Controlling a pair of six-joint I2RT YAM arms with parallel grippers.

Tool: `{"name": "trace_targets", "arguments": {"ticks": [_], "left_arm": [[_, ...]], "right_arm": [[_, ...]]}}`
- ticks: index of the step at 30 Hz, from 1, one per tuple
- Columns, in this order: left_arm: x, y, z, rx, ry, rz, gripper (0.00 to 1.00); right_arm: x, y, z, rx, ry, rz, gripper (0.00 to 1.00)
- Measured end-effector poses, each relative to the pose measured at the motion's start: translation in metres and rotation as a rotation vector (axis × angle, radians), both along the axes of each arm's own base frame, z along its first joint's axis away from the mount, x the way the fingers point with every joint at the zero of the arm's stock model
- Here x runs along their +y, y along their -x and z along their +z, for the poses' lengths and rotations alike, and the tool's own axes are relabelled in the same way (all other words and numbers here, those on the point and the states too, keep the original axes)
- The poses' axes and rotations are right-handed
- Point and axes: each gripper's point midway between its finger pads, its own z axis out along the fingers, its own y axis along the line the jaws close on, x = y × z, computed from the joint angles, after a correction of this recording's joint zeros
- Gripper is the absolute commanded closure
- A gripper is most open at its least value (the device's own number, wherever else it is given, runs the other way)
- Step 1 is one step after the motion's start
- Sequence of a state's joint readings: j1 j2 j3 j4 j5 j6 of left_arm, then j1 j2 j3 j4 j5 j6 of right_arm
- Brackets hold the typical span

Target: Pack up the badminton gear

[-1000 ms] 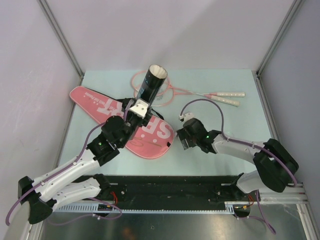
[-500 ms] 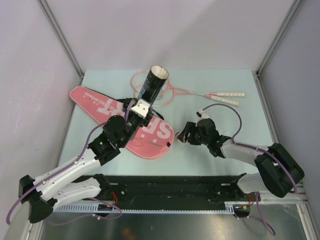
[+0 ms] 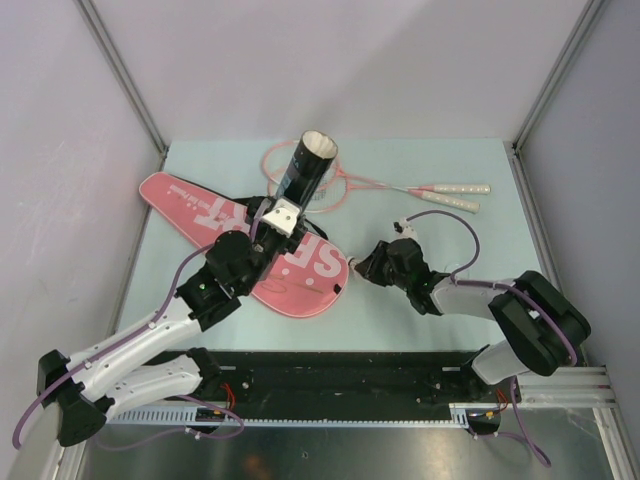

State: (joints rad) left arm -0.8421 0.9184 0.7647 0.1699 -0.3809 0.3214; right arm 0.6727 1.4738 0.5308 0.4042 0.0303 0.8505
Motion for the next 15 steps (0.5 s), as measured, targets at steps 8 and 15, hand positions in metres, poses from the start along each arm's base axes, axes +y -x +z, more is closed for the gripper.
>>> {"name": "trace_targets", "arguments": {"ticks": [8, 15], "left_arm": [[0.000, 0.000, 0.000, 0.000, 0.000, 0.000, 0.92], [-0.018, 0.007, -0.003, -0.004, -0.025, -0.104, 0.91]], "right_arm": [[-0.010, -0.010, 0.007, -0.051, 0.034, -0.048, 1.00], [-0.050, -0.014, 0.115, -0.286, -0.038, 0.126, 1.00]]}}
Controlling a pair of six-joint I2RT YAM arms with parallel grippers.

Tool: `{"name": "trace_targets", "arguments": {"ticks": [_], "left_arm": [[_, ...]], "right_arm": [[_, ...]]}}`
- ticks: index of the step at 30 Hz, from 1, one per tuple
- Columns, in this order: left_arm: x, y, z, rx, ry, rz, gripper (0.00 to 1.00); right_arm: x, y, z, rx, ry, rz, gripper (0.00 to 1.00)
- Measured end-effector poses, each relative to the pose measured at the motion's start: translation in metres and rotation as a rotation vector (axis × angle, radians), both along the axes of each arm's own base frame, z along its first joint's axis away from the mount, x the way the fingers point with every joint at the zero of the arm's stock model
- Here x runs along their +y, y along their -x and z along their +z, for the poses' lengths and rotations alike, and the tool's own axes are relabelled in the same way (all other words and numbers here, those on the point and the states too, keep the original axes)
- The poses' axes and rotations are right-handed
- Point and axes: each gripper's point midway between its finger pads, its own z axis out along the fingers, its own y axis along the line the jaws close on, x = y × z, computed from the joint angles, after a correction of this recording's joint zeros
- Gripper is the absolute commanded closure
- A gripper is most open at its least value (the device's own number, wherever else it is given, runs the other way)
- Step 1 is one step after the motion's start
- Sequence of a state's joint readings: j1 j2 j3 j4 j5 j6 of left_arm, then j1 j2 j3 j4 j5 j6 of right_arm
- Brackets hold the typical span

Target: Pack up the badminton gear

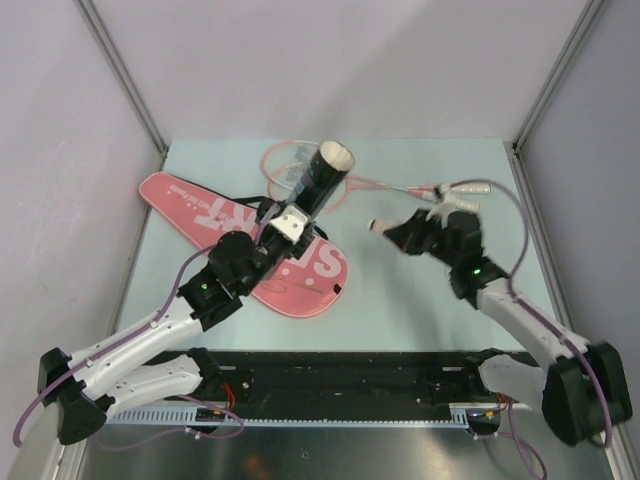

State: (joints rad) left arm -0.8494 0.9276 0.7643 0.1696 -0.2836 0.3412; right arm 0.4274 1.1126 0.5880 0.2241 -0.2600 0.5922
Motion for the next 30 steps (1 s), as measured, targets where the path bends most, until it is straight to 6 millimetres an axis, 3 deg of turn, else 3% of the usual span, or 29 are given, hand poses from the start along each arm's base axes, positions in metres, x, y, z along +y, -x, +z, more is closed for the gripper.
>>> {"name": "trace_targets", "arguments": {"ticks": [4, 6, 9, 10, 13, 15, 18, 23, 30], "left_arm": [[-0.022, 0.015, -0.007, -0.012, -0.042, -0.145, 0.90], [-0.031, 0.023, -0.014, -0.016, -0.076, -0.217, 0.90], [-0.042, 0.033, -0.024, -0.024, -0.137, -0.287, 0.90], [-0.044, 0.036, -0.026, -0.028, -0.152, -0.300, 0.90], [-0.052, 0.041, -0.036, -0.031, -0.207, -0.334, 0.91], [-0.055, 0.043, -0.044, -0.025, -0.242, -0.346, 0.91], [-0.056, 0.041, -0.052, -0.021, -0.280, -0.342, 0.91], [-0.054, 0.039, -0.056, -0.020, -0.304, -0.330, 0.92], [-0.062, 0.049, -0.057, -0.044, -0.329, -0.367, 0.92]], "right_arm": [[-0.031, -0.002, 0.101, -0.193, 0.014, 0.078, 1.00], [-0.043, 0.009, 0.158, -0.293, 0.039, 0.103, 1.00], [-0.061, 0.043, 0.235, -0.456, 0.062, 0.119, 1.00], [-0.063, 0.058, 0.252, -0.500, 0.067, 0.134, 1.00], [-0.059, 0.100, 0.280, -0.566, 0.075, 0.226, 1.00], [-0.055, 0.120, 0.287, -0.581, 0.082, 0.283, 1.00], [-0.051, 0.131, 0.272, -0.519, 0.091, 0.342, 1.00], [-0.045, 0.136, 0.237, -0.360, 0.104, 0.406, 1.00], [-0.036, 0.129, 0.217, -0.256, 0.106, 0.450, 1.00]]}}
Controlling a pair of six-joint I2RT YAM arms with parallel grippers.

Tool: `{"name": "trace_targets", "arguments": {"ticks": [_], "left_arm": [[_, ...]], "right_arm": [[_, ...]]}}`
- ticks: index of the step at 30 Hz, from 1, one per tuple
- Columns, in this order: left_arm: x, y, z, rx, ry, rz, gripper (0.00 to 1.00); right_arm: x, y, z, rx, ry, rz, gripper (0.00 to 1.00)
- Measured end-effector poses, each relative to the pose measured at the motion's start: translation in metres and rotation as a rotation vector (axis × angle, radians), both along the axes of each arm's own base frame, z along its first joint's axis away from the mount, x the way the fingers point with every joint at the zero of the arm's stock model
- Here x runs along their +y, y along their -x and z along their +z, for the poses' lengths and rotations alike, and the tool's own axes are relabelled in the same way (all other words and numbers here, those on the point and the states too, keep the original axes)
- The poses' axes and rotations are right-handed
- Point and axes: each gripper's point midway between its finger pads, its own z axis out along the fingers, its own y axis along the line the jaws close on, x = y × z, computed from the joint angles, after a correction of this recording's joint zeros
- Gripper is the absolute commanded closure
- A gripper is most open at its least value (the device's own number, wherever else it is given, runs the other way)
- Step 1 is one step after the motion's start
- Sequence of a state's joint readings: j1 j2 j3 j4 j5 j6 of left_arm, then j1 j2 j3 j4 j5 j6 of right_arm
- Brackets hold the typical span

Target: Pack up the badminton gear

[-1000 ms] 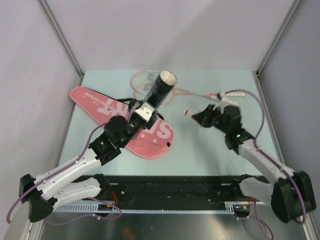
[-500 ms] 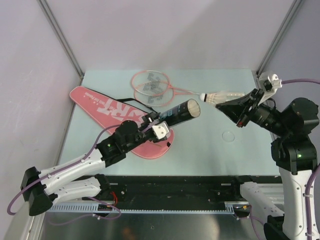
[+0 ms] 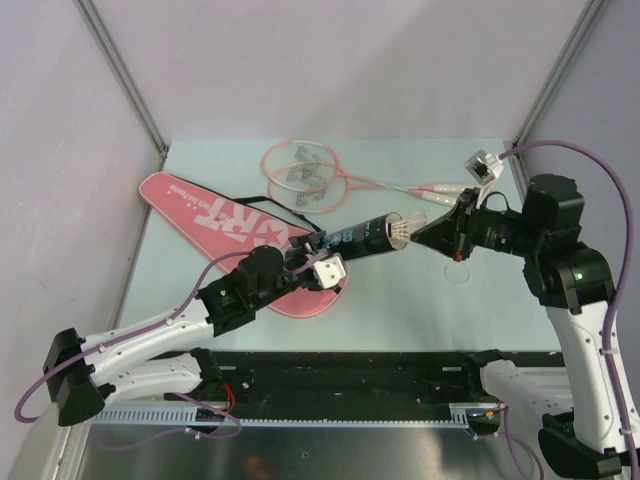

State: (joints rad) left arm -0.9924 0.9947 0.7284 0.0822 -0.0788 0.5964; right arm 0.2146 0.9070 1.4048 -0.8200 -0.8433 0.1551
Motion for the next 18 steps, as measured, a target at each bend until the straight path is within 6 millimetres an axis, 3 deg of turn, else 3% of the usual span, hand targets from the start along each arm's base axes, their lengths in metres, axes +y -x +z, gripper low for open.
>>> {"name": "trace_targets", "arguments": {"ticks": [1, 2, 3, 5, 10, 15, 18], "left_arm": [[-0.001, 0.002, -0.001, -0.003, -0.007, -0.008, 0.92], [-0.002, 0.003, -0.003, -0.002, -0.010, -0.013, 0.92], [-0.002, 0.004, -0.004, 0.000, -0.014, -0.015, 0.92], [0.000, 0.004, -0.008, 0.004, -0.026, -0.005, 0.92], [0.000, 0.004, -0.009, 0.005, -0.031, -0.002, 0.92], [0.001, 0.003, -0.009, 0.006, -0.030, 0.007, 0.92], [0.002, 0.002, -0.009, 0.005, -0.030, 0.012, 0.92]], "right_arm": [[0.003, -0.001, -0.002, 0.012, 0.003, 0.011, 1.00], [0.007, -0.003, -0.005, 0.028, 0.005, 0.023, 0.89], [0.011, -0.004, -0.007, 0.045, 0.007, 0.035, 0.67], [0.018, -0.006, -0.010, 0.083, -0.003, 0.053, 0.48], [0.025, -0.022, -0.005, 0.120, -0.052, 0.044, 0.41], [-0.009, -0.032, 0.018, 0.045, -0.111, -0.082, 0.38], [-0.015, -0.025, 0.026, 0.011, -0.120, -0.094, 0.39]]}}
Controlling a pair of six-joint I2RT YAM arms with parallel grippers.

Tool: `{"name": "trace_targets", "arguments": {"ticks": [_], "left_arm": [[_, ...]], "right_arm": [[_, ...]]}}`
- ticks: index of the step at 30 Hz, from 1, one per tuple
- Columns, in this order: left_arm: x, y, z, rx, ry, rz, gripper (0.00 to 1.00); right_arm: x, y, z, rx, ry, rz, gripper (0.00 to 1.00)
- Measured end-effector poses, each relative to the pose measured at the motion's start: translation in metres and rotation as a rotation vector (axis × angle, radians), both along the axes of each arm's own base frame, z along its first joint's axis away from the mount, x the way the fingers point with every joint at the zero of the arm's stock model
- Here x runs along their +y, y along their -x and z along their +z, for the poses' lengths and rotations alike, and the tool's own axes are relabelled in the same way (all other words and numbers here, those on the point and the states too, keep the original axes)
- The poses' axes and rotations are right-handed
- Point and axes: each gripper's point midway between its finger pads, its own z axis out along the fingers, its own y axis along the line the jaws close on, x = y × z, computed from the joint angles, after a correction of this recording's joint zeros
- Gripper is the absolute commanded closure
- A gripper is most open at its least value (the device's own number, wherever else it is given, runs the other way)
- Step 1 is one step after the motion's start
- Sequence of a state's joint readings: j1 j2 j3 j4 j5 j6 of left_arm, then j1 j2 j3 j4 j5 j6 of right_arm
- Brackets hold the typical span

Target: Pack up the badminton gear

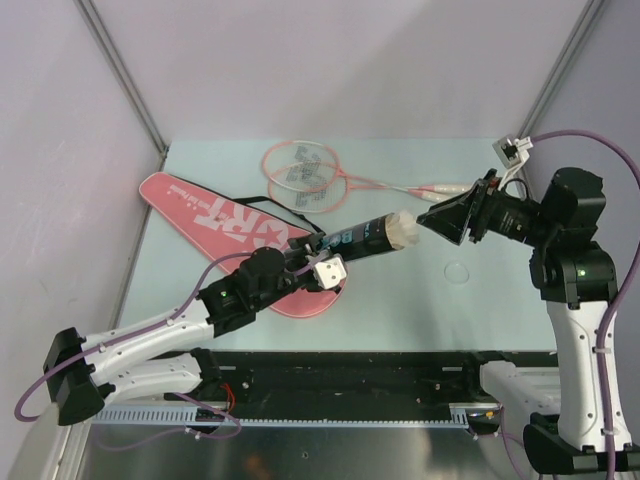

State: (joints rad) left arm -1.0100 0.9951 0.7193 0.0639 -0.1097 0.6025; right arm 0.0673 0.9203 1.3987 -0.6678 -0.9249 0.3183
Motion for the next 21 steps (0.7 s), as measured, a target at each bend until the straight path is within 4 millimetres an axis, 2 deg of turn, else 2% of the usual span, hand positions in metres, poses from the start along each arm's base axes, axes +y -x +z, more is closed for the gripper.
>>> {"name": "trace_targets", "arguments": {"ticks": [5, 8, 11, 16, 21], "left_arm": [[0.001, -0.001, 0.000, 0.000, 0.000, 0.006, 0.93], [0.001, -0.001, 0.000, 0.000, 0.001, 0.008, 0.93], [0.001, -0.001, 0.001, 0.000, 0.004, 0.008, 0.93], [0.002, 0.000, 0.003, -0.001, 0.009, 0.007, 0.93], [0.009, 0.000, -0.004, 0.018, -0.011, 0.031, 0.93]], "right_arm": [[-0.005, -0.004, -0.007, 0.000, 0.033, -0.041, 0.42], [-0.001, -0.007, -0.017, 0.026, 0.061, -0.036, 0.41], [0.017, -0.007, -0.032, 0.057, 0.094, 0.011, 0.41], [0.058, -0.009, -0.072, 0.130, 0.185, 0.074, 0.41], [0.085, -0.021, -0.085, 0.118, 0.237, 0.041, 0.37]]}}
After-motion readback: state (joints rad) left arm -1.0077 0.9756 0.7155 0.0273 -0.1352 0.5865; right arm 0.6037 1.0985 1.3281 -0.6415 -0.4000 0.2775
